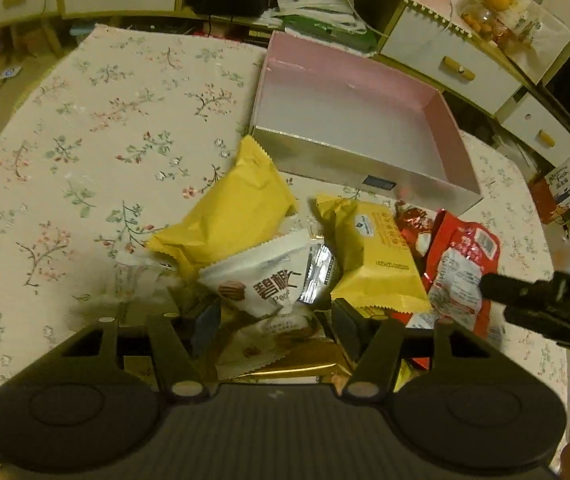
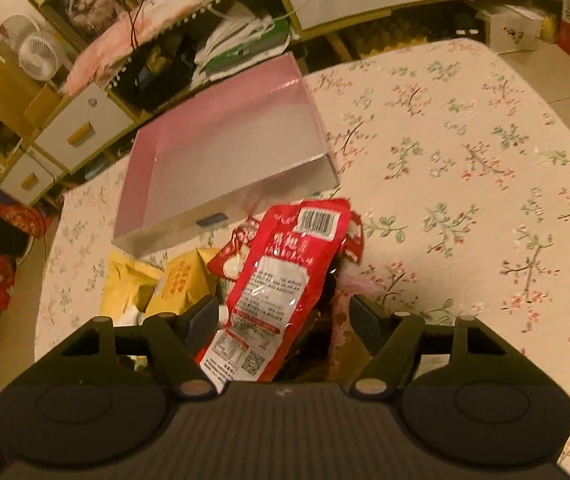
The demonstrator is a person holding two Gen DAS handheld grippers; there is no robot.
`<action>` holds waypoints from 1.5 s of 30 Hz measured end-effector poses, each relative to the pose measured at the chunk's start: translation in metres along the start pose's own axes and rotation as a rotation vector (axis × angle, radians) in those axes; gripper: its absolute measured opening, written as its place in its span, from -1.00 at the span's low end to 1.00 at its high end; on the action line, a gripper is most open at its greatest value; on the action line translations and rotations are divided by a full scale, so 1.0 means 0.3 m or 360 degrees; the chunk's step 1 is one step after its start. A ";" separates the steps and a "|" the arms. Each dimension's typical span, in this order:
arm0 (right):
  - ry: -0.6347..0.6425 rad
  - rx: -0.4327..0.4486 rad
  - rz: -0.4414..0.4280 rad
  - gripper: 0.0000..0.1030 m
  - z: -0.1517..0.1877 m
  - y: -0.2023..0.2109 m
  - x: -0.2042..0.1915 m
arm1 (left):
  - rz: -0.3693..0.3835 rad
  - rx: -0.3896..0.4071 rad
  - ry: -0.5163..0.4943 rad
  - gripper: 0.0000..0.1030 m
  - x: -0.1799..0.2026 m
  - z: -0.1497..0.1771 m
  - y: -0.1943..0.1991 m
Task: Organize snacks
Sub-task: 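Grasp a white pecan packet with the left tool while the right tool grasps a red packet, then lift both held packets and carry them over the pink box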
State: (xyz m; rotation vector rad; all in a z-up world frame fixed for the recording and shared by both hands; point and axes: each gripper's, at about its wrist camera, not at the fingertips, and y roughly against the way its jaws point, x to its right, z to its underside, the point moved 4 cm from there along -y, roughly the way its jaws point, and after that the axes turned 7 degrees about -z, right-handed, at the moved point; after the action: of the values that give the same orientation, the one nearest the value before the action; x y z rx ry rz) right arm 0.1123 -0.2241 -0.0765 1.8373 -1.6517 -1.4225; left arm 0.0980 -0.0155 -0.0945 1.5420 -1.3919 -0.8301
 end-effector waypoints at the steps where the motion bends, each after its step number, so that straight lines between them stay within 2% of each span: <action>1: 0.0007 -0.0028 -0.0001 0.23 0.006 -0.018 -0.002 | -0.0010 0.0002 -0.0001 0.30 0.001 -0.001 -0.008; 5: 0.0022 -0.0101 -0.0009 0.08 0.017 -0.068 -0.010 | -0.0033 0.0037 0.0001 0.29 -0.008 -0.020 -0.042; 11: 0.0004 -0.0058 -0.0034 -0.09 0.008 -0.080 -0.003 | -0.0018 0.0026 -0.0031 -0.05 -0.006 -0.016 -0.062; 14: -0.0019 -0.0057 -0.0034 -0.55 0.007 -0.080 0.007 | -0.0024 0.0041 -0.0068 -0.11 0.007 -0.011 -0.063; 22: -0.0013 0.0020 -0.0125 -0.83 -0.005 -0.029 -0.014 | 0.0043 0.0092 -0.0101 -0.22 0.029 -0.016 -0.028; 28: 0.0059 0.0037 -0.0159 -0.91 -0.030 0.010 -0.057 | 0.0084 0.0084 -0.0092 -0.23 0.025 -0.017 0.003; 39: 0.0181 0.0074 -0.0100 -0.91 -0.049 0.070 -0.081 | 0.0166 0.0137 -0.0072 -0.23 0.010 -0.051 0.072; 45: 0.0229 0.0162 -0.0113 -0.91 -0.090 0.126 -0.091 | 0.0263 0.0178 -0.0034 -0.24 -0.005 -0.084 0.118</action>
State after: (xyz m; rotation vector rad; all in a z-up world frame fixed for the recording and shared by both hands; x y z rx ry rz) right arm 0.1155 -0.2220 -0.0227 2.0218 -1.6302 -1.2210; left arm 0.1062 -0.0094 -0.0524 1.4814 -1.5810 -0.6799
